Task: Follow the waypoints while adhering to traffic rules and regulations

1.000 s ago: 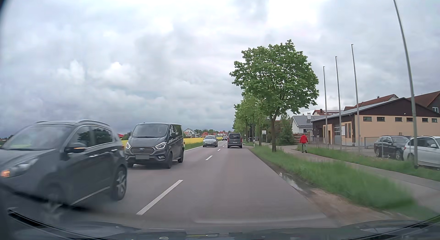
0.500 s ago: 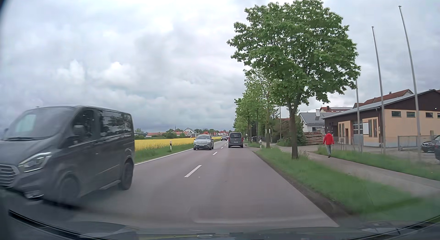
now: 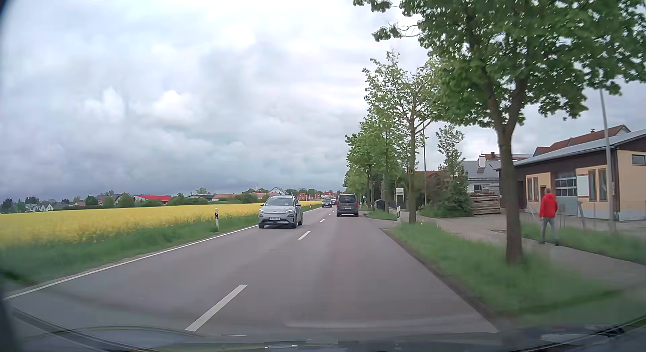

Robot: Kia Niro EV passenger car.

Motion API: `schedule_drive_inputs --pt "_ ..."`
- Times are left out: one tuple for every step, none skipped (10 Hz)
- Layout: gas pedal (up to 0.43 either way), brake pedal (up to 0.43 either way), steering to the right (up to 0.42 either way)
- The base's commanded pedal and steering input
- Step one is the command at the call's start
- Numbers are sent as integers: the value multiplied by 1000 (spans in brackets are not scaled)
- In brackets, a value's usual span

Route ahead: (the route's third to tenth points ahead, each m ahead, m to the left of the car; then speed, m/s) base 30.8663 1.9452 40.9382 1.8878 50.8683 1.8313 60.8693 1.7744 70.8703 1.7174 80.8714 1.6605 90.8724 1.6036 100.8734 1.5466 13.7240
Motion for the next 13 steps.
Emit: schedule_drive_inputs --pt "20 12 -3" --pt "20 12 -2" --pt "20 12 -1" --pt "28 12 2" --pt "67 12 2" --pt "79 12 0" --pt "79 12 -2" --pt "87 12 -5" --pt "98 12 -5" --pt "98 12 -3" --pt "110 12 -3" --pt "110 12 -1" --pt "110 12 1"
